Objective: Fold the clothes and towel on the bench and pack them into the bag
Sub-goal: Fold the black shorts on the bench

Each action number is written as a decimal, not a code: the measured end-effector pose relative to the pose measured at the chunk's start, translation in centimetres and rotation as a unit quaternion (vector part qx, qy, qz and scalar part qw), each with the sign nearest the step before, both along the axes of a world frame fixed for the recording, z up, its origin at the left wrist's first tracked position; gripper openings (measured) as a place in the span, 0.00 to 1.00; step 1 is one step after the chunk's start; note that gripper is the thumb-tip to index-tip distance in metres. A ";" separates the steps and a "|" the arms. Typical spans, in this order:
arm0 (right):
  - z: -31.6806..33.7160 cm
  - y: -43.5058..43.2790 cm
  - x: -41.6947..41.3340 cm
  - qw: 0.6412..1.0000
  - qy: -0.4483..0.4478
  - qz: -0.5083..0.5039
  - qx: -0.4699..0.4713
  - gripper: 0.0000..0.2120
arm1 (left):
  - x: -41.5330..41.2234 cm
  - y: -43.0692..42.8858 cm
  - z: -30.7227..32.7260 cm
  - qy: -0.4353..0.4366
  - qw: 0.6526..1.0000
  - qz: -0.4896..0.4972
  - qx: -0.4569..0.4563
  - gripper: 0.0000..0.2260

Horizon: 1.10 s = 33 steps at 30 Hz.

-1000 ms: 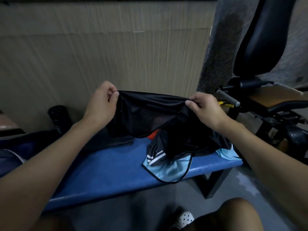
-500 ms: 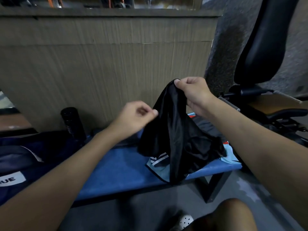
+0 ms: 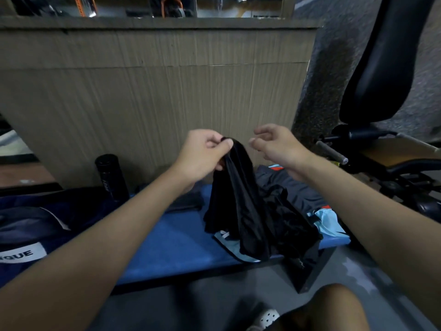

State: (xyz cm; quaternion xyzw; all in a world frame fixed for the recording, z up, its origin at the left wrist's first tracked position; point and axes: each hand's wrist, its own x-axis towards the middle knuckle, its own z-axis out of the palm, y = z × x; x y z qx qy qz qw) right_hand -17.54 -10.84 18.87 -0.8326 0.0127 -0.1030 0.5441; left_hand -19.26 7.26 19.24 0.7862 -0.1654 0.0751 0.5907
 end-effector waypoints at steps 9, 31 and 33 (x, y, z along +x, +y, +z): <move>-6.1 0.9 -4.6 0.985 -0.006 0.158 -0.065 0.10 | -0.3 0.8 4.3 0.033 0.992 0.009 -0.124 0.10; 0.4 1.6 -1.9 0.991 -0.085 0.010 0.106 0.13 | -1.7 0.8 0.0 0.072 0.992 -0.102 -0.035 0.24; -0.8 1.3 -2.2 0.993 -0.031 0.040 0.104 0.13 | -1.3 1.1 0.9 0.047 0.995 -0.066 -0.050 0.19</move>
